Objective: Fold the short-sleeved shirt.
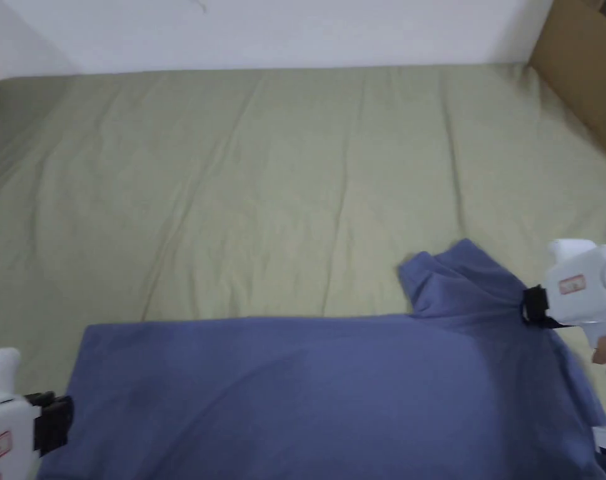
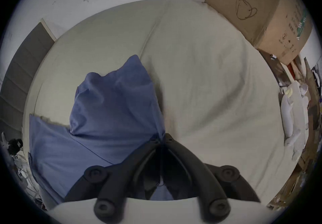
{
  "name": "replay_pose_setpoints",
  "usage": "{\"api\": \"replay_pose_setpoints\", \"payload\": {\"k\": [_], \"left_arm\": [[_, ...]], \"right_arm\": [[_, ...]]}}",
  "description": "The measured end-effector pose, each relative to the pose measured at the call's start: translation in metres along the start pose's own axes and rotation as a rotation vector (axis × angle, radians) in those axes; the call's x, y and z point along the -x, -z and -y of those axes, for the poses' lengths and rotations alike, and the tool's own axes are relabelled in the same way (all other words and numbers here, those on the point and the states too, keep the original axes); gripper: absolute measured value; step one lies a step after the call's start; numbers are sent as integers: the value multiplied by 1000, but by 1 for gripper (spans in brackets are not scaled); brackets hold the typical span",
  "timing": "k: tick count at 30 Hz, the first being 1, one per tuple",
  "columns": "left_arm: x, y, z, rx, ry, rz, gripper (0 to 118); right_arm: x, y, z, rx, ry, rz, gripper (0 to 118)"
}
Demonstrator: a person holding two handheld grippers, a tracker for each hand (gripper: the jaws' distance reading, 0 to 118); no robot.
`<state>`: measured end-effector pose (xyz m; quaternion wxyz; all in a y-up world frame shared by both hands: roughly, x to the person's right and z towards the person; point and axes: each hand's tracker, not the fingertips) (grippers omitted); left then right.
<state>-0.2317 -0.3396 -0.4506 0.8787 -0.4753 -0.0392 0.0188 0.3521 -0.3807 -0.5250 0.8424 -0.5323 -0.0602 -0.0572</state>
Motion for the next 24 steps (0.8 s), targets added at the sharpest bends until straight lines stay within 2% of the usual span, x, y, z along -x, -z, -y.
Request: {"api": "replay_pose_setpoints", "payload": {"k": [4,6,9,10,11,12,13,14,15,18,20,21,23,24], "left_arm": [[4,16,-25,-7,13,5,2],[9,28,-41,-28,-17,16,13],[12,48,-67,-21,-17,5,15],[11,54,-76,-18,-6,-7,21],[9,62,-83,-16,5,-9,34],[9,74,-90,-2,21,-10,63],[9,89,-95,37,36,-17,104],[10,106,-97,80,41,-7,118],[10,116,-96,92,41,-9,117],[7,140,-90,186,21,20,94],[3,140,-82,147,38,0,89],[2,135,-84,154,30,-6,83],[8,128,-91,129,27,-18,33],[12,124,-93,107,9,3,3]], "right_arm": [[-3,-4,-4,-10,-9,0,0],[-3,-5,-3,-12,-17,0,0],[-2,-7,-4,-10,-21,-3,0],[-2,-6,-4,-8,-25,-6,0],[-1,-7,-5,-8,-28,-13,0],[0,-7,-5,-10,-36,-14,0],[3,-7,-5,-9,-47,-9,0],[6,-7,-5,-7,-55,0,0],[7,-6,-4,-6,-58,2,0],[6,-4,-4,3,-58,0,0],[5,-3,-5,7,-61,0,0],[5,-3,-6,9,-59,0,0],[5,-6,-5,5,-53,-8,0],[5,-9,-5,2,-48,-11,0]]}}
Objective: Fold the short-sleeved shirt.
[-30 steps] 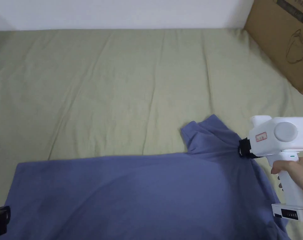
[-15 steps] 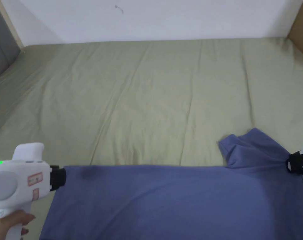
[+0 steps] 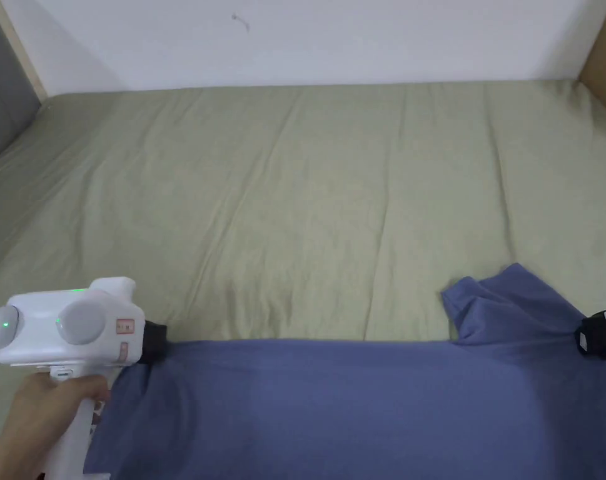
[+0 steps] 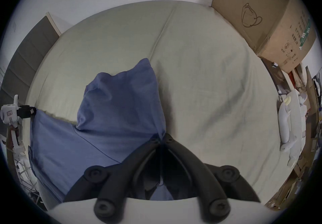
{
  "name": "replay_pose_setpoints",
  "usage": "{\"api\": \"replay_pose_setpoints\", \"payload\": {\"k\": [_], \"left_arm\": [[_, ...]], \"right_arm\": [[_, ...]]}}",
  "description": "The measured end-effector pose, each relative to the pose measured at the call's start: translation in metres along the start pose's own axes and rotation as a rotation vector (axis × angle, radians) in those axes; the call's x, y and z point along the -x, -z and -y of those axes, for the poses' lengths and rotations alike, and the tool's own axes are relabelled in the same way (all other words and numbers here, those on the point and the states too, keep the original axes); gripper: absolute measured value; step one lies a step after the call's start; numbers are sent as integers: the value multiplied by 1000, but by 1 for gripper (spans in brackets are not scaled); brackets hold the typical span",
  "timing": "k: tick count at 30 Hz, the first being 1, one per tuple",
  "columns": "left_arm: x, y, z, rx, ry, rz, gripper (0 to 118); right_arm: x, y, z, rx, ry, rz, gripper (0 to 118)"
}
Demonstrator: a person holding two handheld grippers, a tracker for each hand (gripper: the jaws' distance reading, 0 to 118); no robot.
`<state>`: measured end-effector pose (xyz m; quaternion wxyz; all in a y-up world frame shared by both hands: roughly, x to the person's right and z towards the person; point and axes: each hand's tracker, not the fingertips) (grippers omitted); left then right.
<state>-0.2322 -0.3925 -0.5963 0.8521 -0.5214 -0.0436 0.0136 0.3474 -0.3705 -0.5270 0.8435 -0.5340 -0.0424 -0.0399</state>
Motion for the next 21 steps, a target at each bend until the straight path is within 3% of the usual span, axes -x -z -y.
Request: {"api": "replay_pose_setpoints", "payload": {"k": [2,9,12,15,21], "left_arm": [[7,-7,0,-9,-113,133,3],[-11,-67,16,-42,119,31,3],[-7,-104,24,-73,106,53,3],[0,-145,39,-110,111,66,3],[13,-211,111,-152,102,95,3]], "right_arm": [[2,-8,1,-11,8,-18,0],[7,-59,6,-75,-37,-9,0],[10,-93,18,-107,-59,3,0],[5,-129,40,-149,-30,-20,0],[-1,-183,123,-166,-9,-45,0]]}}
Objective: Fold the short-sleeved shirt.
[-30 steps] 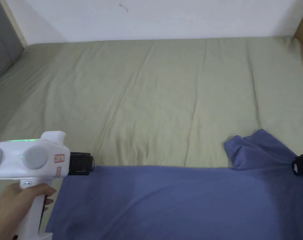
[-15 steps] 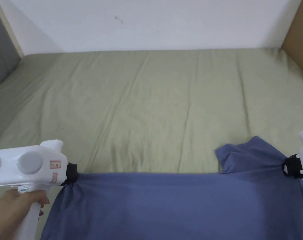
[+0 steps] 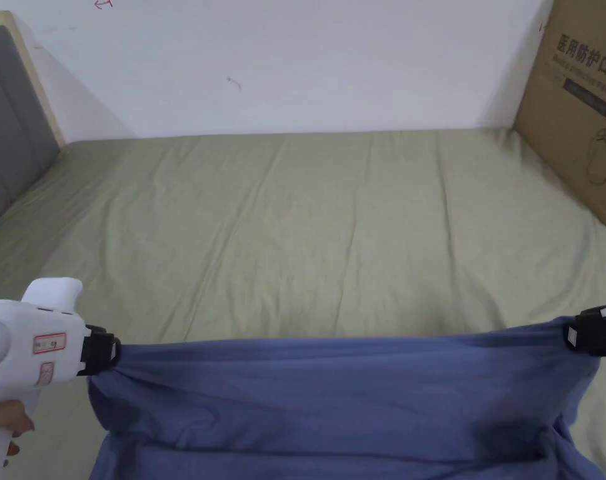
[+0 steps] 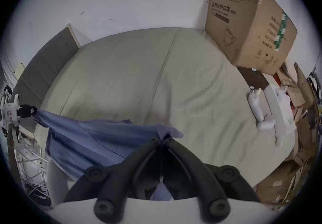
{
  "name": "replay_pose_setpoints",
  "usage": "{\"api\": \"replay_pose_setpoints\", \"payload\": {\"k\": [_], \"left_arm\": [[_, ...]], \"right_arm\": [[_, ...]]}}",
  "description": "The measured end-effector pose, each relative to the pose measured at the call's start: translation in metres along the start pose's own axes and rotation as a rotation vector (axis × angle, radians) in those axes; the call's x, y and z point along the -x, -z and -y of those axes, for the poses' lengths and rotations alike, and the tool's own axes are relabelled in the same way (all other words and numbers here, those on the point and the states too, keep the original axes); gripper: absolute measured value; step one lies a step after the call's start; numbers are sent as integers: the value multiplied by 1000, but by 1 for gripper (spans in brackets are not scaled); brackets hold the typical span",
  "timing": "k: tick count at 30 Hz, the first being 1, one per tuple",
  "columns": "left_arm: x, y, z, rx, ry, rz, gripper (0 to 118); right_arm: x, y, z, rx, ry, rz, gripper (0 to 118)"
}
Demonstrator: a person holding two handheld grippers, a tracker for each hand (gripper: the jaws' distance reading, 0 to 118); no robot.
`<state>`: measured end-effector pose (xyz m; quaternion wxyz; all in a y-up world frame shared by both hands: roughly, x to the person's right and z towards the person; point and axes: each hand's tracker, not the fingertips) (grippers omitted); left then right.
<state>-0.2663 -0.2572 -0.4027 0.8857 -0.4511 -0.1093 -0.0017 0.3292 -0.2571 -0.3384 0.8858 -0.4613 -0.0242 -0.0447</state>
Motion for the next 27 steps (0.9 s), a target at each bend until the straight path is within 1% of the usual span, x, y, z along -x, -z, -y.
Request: {"api": "replay_pose_setpoints", "payload": {"k": [3,5,6,7,10,11,12,13,14,15,16,17,18,19,22,24,25,26,27], "left_arm": [[0,-11,46,32,-3,-3,3],[0,-9,77,91,-14,-3,3],[0,-4,92,126,-22,4,3],[-1,2,109,144,-31,-5,3],[-3,26,147,224,-8,-25,3],[-3,32,155,228,-6,-29,4],[-2,37,161,222,-13,-22,8],[0,37,163,208,-30,-22,18],[3,38,164,189,-45,-24,27],[5,35,161,175,-55,-25,43],[8,33,158,167,-68,-20,74],[11,31,155,166,-73,-27,89],[10,25,151,161,-73,-48,97],[12,22,149,147,-73,-65,101],[15,6,143,107,-100,-40,101],[18,-3,140,100,-153,26,100],[19,-7,140,96,-177,76,94],[14,-13,141,89,-184,106,80],[12,-16,141,81,-180,120,54]], "right_arm": [[2,-8,51,60,-10,1,0],[2,-3,85,128,-17,8,0],[2,1,99,145,-35,6,0],[3,7,114,175,-44,27,0],[12,22,149,236,-61,54,0],[14,26,157,242,-62,66,0],[15,29,162,239,-60,67,1],[15,30,165,234,-56,69,7],[15,30,166,225,-39,75,18],[16,28,165,214,-25,85,36],[15,26,163,201,-17,107,63],[14,24,160,195,-14,118,79],[13,21,157,194,-8,123,83],[13,16,155,181,4,131,83],[19,-7,145,110,32,109,83],[31,-21,136,67,33,80,83],[39,-27,130,43,30,54,82],[48,-30,124,10,28,31,78],[59,-34,118,-29,33,4,68]]}}
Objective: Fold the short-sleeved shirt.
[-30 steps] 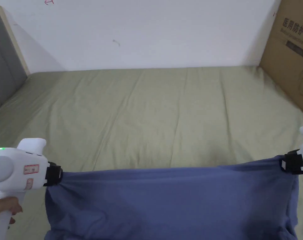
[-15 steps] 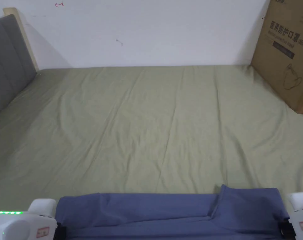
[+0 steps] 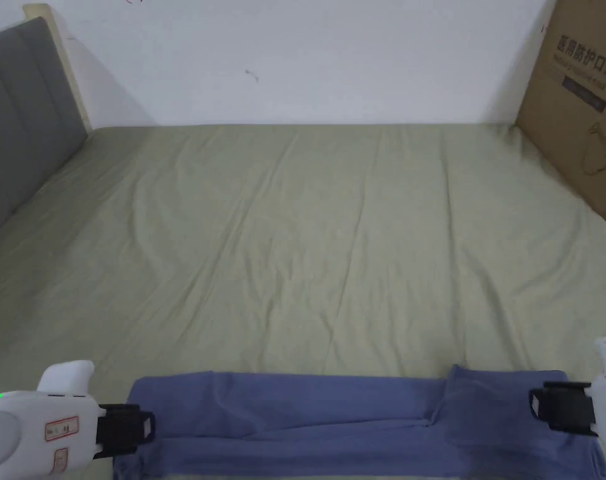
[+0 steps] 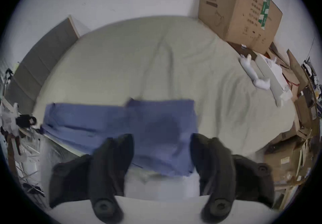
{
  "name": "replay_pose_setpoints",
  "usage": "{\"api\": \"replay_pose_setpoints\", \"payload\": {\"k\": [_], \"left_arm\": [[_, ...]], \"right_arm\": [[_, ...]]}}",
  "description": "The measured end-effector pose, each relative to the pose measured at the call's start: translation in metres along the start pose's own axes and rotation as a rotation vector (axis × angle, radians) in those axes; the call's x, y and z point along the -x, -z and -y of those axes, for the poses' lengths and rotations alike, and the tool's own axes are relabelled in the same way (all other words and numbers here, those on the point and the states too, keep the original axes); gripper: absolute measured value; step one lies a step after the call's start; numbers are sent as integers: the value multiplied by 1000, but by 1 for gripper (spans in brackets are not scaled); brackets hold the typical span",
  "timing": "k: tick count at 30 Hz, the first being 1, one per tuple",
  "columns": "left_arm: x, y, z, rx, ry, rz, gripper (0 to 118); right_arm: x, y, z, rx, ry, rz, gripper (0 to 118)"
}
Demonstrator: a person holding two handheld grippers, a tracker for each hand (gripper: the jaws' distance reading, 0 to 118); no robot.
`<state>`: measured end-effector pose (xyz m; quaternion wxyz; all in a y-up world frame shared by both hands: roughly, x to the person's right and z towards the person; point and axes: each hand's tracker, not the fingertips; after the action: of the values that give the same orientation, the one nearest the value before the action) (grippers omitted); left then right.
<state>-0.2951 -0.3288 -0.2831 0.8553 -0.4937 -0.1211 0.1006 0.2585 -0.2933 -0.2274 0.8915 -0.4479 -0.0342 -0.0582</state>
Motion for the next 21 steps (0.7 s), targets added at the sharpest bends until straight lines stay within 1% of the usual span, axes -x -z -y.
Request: {"api": "replay_pose_setpoints", "payload": {"k": [1,2,3,4,5,6,8,10,11,12,14,16,17,19,21], "left_arm": [[-3,-1,2,-6,14,-4,10],[-7,-3,5,-11,34,-25,0],[-16,-8,8,-17,53,-43,0],[-19,-11,10,-15,62,-48,0],[-20,-13,13,-21,66,-52,0],[-18,-15,15,-25,54,-46,0],[-8,-21,17,-43,14,-18,0],[5,-27,18,-88,-31,19,0],[14,-27,16,-95,-53,32,0],[23,-28,16,-101,-77,49,3],[40,-28,16,-114,-147,91,41],[50,-24,15,-83,-203,137,78],[55,-18,14,-60,-213,162,84],[63,-4,13,-32,-219,215,91],[73,15,11,8,-236,251,104]], "right_arm": [[12,-2,-5,-36,5,-28,37],[26,0,-9,-74,11,-36,5],[38,1,-10,-97,15,-37,0],[52,4,-10,-109,1,-62,0],[67,8,-10,-114,-30,-72,0],[81,13,-9,-105,-53,-55,0],[108,22,-3,-69,-143,-57,0],[122,31,4,-50,-140,-83,0],[127,35,7,-22,-130,-120,0],[130,39,10,2,-101,-156,0],[128,48,14,41,-23,-228,0],[130,51,18,65,13,-246,0],[131,53,19,75,-2,-242,0],[134,56,20,93,-19,-224,0],[136,59,19,100,-35,-203,0]]}}
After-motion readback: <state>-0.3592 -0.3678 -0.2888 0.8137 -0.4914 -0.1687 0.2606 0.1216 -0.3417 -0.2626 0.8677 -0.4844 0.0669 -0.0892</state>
